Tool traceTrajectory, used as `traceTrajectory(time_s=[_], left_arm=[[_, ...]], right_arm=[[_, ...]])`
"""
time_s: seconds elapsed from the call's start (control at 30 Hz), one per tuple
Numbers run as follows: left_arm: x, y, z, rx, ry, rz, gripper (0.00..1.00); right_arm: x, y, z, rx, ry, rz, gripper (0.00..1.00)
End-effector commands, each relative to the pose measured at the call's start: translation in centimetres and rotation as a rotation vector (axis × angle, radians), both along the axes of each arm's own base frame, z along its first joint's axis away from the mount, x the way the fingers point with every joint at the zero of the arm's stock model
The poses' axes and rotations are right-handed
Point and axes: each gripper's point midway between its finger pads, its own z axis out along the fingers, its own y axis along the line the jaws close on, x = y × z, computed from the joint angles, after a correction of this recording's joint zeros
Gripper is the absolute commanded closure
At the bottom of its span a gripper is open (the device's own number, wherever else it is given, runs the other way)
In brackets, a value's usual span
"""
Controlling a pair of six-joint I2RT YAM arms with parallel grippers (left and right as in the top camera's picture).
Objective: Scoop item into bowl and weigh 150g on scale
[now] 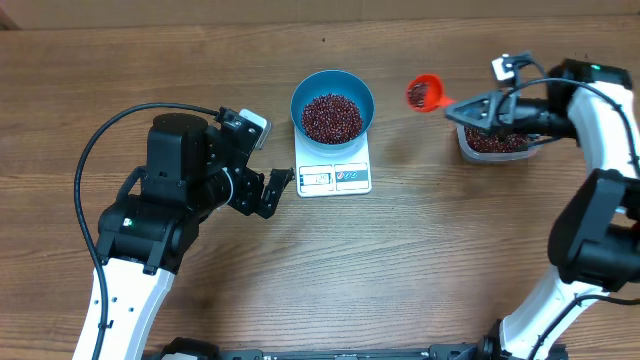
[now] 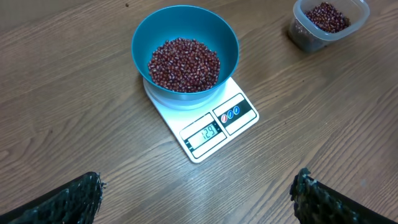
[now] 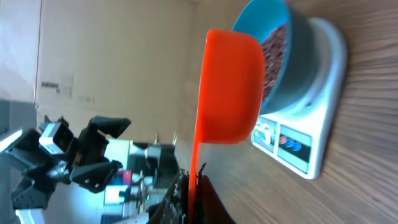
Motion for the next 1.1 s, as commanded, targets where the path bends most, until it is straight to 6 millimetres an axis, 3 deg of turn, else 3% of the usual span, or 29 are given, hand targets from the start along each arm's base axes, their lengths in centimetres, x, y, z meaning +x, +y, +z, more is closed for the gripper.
traceTrajectory(time_s=[0.0, 0.1, 0.4, 0.57, 0.77, 1.07], left_arm=[[0.0, -0.2, 1.0, -0.014, -0.018, 0.008, 0.01], [0.0, -0.2, 1.0, -0.014, -0.017, 0.008, 0.0], [0.0, -0.2, 1.0, -0.014, -0.017, 0.008, 0.0], [0.0, -0.2, 1.0, -0.014, -0.018, 0.008, 0.0], [0.0, -0.2, 1.0, -0.014, -0.017, 0.008, 0.0], [0.0, -0.2, 1.0, -0.014, -0.017, 0.008, 0.0]], right_arm=[[0.5, 2.4, 2.2, 0.02, -0.085, 0.059, 0.96], [0.9, 4.1, 2.4, -0.026, -0.075, 0.094, 0.96], [3.5, 9.9, 0.3, -0.377, -0.063, 0.102, 0.96], [4.6, 11.0, -0.3, -0.651, -0.119, 0.048, 0.96], [5.3, 11.9, 2.3, -0.933, -0.27, -0.017, 0.96], [5.2, 12.8, 5.9, -1.209, -0.438, -0.117, 0.96]])
